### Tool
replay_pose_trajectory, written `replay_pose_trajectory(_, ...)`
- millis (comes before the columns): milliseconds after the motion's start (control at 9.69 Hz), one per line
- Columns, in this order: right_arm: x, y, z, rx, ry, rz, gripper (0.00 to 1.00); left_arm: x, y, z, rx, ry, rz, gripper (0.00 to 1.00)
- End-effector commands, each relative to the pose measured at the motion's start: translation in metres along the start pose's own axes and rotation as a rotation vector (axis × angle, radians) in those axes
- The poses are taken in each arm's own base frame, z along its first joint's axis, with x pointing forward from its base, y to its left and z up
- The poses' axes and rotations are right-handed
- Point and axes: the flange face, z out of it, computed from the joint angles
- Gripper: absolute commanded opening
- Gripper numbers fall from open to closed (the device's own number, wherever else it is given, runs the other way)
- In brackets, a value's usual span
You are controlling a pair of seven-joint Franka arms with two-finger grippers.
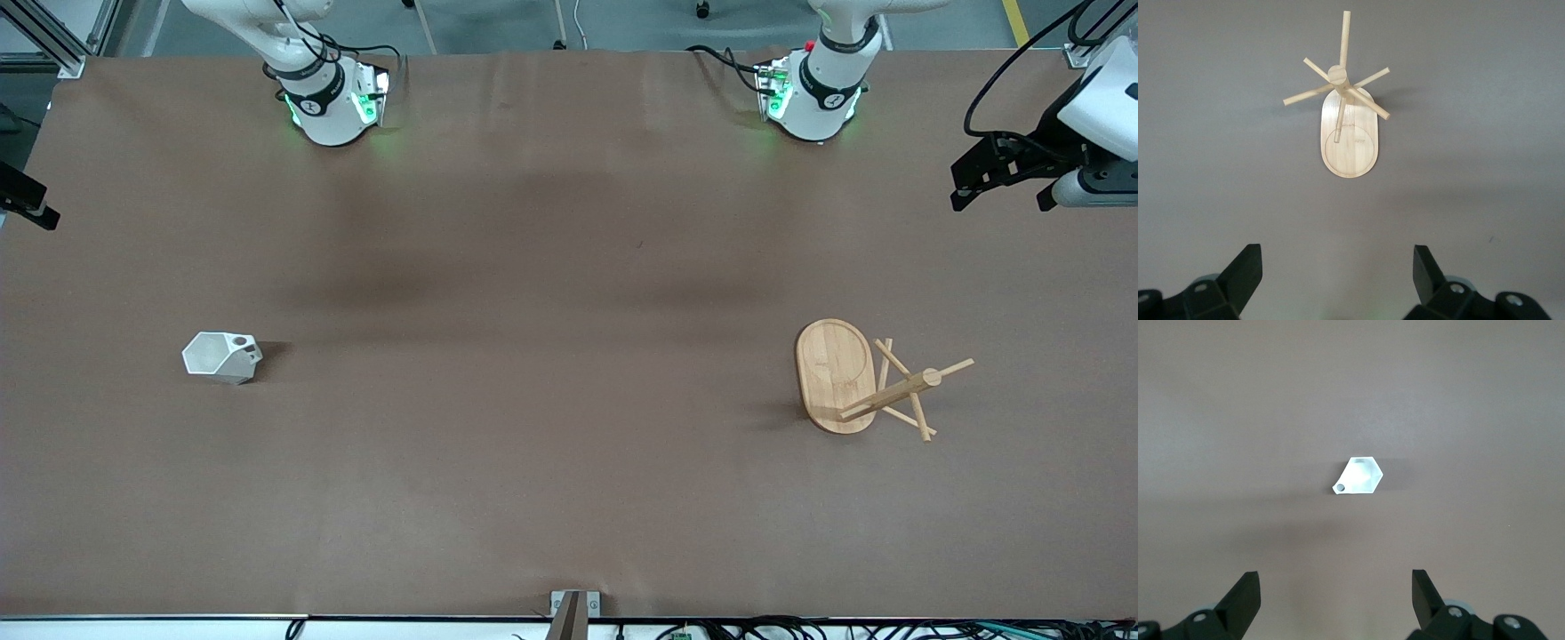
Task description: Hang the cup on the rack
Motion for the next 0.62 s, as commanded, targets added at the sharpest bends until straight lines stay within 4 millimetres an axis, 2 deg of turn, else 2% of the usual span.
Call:
replay_pose_trajectory(0, -0.003, 0.0017, 0.0018, 0.016, 0.006, 0.014, 1.0, 0.0024, -0.0032, 0.0114, 0.003, -0.038, 0.013, 1.0)
replay_pose_trajectory(516, 0.0005, 0.0015, 0.0037, 0.018, 0.011, 0.009, 1.0, 0.0036, -0.0047, 0.011, 0.001, -0.037, 0.013, 1.0)
